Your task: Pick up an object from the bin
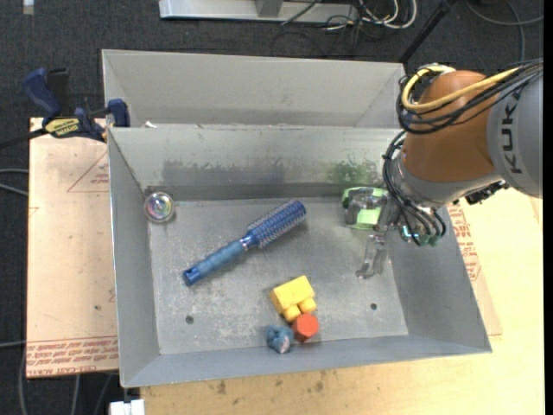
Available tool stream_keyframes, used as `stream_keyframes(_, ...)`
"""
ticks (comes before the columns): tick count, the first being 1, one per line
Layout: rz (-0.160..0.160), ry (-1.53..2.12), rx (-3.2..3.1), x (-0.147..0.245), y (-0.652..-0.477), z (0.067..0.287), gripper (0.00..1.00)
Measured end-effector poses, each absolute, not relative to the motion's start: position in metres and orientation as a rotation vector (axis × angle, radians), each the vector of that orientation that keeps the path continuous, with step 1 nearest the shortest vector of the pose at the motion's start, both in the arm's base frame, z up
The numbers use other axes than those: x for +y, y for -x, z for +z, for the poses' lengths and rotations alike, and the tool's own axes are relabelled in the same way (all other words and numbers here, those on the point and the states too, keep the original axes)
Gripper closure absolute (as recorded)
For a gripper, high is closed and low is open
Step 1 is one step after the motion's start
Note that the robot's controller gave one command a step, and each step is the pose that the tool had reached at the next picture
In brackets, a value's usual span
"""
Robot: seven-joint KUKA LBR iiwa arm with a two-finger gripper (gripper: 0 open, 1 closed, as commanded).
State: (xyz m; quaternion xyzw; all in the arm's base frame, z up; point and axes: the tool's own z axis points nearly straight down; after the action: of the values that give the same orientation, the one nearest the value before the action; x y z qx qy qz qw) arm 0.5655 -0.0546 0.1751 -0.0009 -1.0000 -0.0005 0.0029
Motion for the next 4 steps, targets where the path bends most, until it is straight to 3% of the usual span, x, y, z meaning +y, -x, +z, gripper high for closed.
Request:
stream_keyframes(1, -0.007, -0.199, -3.131, 0.048, -0.538, 0.123, 0.0)
stream_keyframes(2, -0.003, -0.371, -3.116, 0.031, -0.529, 0.071, 0.0)
stream_keyframes(3, -0.001, -0.374, -3.126, 0.031, -0.531, 0.073, 1.0)
stream_keyframes(4, -0.002, -0.252, -3.142, 0.032, -0.507, 0.219, 1.0)
